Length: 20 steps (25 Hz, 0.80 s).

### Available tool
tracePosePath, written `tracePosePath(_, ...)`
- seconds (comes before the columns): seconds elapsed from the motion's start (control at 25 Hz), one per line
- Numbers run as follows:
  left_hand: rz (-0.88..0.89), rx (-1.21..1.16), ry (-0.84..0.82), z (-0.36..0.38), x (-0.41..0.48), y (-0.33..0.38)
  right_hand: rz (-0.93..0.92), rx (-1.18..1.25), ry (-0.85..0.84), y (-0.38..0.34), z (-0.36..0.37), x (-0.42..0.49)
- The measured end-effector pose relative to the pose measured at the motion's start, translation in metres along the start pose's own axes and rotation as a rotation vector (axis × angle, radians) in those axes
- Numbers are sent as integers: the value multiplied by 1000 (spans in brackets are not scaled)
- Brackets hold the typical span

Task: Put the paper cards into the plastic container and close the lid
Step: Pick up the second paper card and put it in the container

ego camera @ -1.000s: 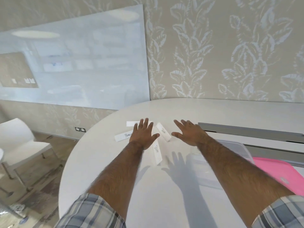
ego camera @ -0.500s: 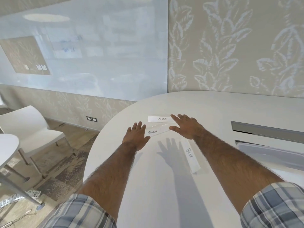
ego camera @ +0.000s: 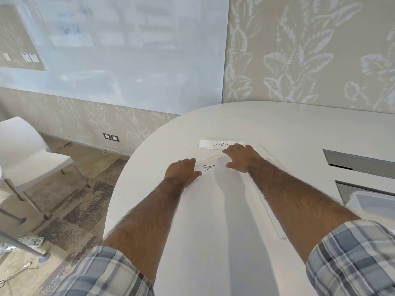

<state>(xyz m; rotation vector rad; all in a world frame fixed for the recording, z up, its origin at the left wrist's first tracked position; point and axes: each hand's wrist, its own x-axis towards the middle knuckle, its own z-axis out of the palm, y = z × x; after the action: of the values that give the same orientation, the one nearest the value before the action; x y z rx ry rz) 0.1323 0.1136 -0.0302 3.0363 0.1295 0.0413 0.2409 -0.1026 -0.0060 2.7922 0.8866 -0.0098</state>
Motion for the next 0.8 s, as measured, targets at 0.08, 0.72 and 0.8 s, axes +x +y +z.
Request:
tracePosePath(0.08, -7, -10, 22, 2, 9, -1, -1, -15, -3, -3, 3, 11)
tracePosePath(0.72, -149, -314, 26, 2, 14, 9, 19, -39, 38, -13, -1, 13)
tracePosePath(0.8, -136, -315, 31, -3, 9, 12, 30, -3, 27, -14, -1, 7)
